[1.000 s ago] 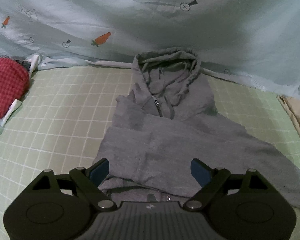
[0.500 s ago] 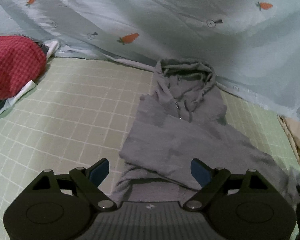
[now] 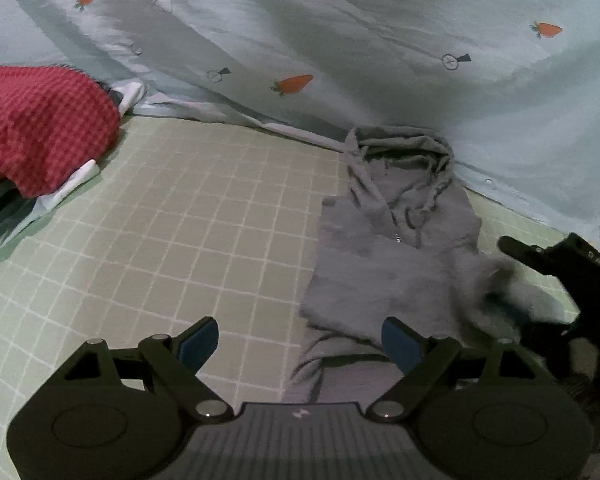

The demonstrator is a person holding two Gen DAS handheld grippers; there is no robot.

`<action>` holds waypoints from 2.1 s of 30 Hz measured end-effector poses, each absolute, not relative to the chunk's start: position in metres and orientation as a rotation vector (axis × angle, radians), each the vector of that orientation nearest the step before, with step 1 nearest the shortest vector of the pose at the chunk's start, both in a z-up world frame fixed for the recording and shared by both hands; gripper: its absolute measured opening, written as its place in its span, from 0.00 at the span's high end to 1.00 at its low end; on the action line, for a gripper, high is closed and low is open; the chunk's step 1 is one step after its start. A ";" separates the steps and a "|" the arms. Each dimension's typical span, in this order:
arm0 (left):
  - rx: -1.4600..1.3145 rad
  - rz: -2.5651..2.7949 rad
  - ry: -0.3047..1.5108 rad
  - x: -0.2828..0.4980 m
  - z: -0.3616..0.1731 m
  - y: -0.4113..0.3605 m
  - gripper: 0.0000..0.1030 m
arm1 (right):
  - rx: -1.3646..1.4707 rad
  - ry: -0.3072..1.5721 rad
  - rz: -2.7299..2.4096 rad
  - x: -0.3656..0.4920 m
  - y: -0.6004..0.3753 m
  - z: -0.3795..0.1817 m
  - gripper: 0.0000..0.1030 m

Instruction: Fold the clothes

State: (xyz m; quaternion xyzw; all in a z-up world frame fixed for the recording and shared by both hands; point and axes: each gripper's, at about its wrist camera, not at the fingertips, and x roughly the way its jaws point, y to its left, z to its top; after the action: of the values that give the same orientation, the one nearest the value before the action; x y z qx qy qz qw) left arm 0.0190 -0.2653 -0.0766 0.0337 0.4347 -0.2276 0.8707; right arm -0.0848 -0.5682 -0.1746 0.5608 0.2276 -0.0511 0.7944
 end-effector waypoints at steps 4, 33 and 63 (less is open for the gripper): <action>0.077 -0.472 0.929 0.022 -0.082 -0.262 0.12 | 1.072 0.554 -0.171 -0.098 -0.557 -0.168 0.00; 0.353 -0.721 0.916 0.078 -0.123 -0.449 0.12 | 0.478 0.759 -0.896 -0.181 -0.656 -0.201 0.00; 0.117 -0.669 0.689 0.078 -0.073 -0.401 0.97 | 0.444 0.696 -0.861 -0.185 -0.624 -0.176 0.00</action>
State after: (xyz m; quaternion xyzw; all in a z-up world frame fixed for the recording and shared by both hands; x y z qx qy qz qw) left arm 0.0776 -0.4010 -0.0732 0.0562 0.3313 -0.3218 0.8852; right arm -0.1848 -0.6243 -0.1763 0.2092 0.3278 -0.4053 0.8274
